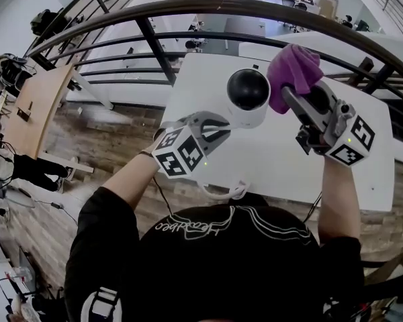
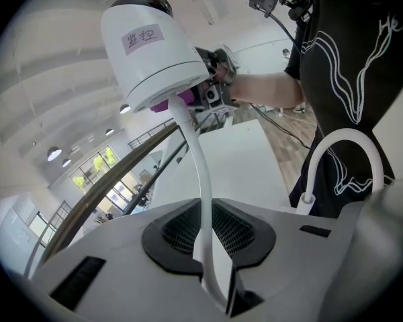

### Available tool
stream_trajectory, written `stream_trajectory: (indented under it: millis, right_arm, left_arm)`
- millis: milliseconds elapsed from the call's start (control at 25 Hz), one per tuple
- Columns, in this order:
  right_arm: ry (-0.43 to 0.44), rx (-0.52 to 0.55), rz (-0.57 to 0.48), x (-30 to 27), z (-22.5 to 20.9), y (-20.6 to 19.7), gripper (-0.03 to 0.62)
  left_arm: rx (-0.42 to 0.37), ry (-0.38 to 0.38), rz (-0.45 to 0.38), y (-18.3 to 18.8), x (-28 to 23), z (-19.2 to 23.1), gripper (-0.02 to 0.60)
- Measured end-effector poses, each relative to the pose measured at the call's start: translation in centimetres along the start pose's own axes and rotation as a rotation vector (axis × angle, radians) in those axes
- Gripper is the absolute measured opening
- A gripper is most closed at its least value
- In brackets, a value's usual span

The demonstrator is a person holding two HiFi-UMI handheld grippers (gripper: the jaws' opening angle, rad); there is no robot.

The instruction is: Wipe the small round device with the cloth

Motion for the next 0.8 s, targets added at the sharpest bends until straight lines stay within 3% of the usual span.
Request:
stream_trajectory:
  millis: [280, 800]
  right_arm:
    - [0.116, 0.061, 0.016, -1.4, 0.3, 0.7, 0.066]
    - [0.200, 0.104, 0.059, -2.0, 1.2, 1.0, 0.067]
  left_arm:
    - [0.008, -0.013, -0.009, -0.3, 0.0, 0.0, 0.057]
    - [0.014, -0.029, -0.012, 0.2, -0.1, 0.2, 0.057]
Point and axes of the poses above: the fingertips, and each gripper's own axes: x backward along the fingers, z to its left, y out of its top, the point moved 2 cm from there along x, backward along the fingers, and after that the axes turned 4 degrees about y, right-handed, at the moved point
